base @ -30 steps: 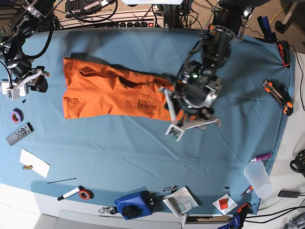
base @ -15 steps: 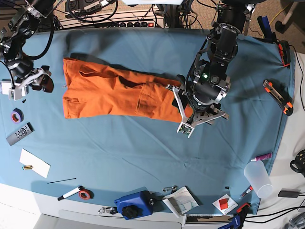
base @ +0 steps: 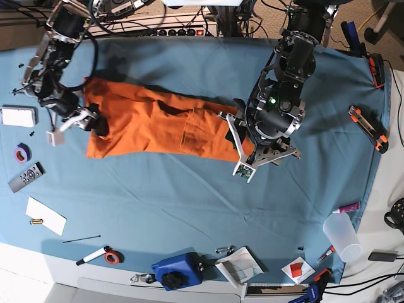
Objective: Layout the t-shirt on the table in an organized manner, then fold the t-shirt properly
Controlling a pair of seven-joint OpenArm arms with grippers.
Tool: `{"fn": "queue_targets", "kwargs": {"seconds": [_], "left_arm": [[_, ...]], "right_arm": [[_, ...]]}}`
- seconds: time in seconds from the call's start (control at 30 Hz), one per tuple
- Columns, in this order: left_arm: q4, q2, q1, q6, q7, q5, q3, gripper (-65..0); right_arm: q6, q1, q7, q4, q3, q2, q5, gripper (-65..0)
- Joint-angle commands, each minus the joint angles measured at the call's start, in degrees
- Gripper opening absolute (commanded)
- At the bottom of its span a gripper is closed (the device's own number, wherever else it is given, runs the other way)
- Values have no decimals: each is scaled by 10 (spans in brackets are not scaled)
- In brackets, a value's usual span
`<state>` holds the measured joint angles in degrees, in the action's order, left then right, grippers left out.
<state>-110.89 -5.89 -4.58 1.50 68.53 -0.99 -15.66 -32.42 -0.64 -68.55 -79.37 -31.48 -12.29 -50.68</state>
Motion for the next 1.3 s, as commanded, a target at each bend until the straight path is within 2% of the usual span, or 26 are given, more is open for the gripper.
{"fn": "queue_targets", "kwargs": {"seconds": [0.0, 0.13, 0.2, 0.3, 0.37, 0.47, 0.53, 0.63, 0.77, 0.9, 0.97, 1.07, 1.27], "left_arm": [[-9, 2, -10, -2, -10, -3, 1, -315], [-9, 2, -9, -2, -10, -3, 1, -315], [-9, 2, -9, -2, -10, -3, 1, -315], [-9, 2, -9, -2, -10, -3, 1, -315], [-9, 2, -9, -2, -9, -3, 1, -315], [-9, 2, -6, -2, -7, -3, 1, -315], [-9, 2, 2, -2, -5, -3, 1, -315], [-9, 2, 17, -3, -2, -3, 1, -315], [-9, 2, 29, -17, 3, -3, 1, -324], [-9, 2, 31, -17, 8, -3, 1, -346], [-9, 1, 34, -17, 9, -8, 1, -346], [-9, 0, 39, -18, 14, -38, 4, -346], [-9, 0, 40, -32, 20, -48, 73, -346]], "right_arm": [[3, 1, -38, -1, 0, 2, 18, -324], [0, 1, -106, -1, 0, 21, 11, -325], [0, 1, -114, -1, 0, 28, 5, -362], [0, 2, -114, -1, 0, 31, 6, -544], [-13, 2, -108, -1, 0, 26, 14, -650], [-38, 4, -94, -2, 0, 6, 27, -650], [-40, 9, -77, -3, -1, -14, 40, -650], [-37, 30, -45, -6, -1, -50, 101, -650], [-13, 71, -16, -7, -1, -93, 191, -650], [17, 107, -16, -13, -1, -120, 243, -650], [29, 111, -28, -37, 0, -121, 266, -650], [31, 109, -56, -93, 3, -115, 269, -650], [34, 108, -97, -213, 37, -62, 270, -650]]}}
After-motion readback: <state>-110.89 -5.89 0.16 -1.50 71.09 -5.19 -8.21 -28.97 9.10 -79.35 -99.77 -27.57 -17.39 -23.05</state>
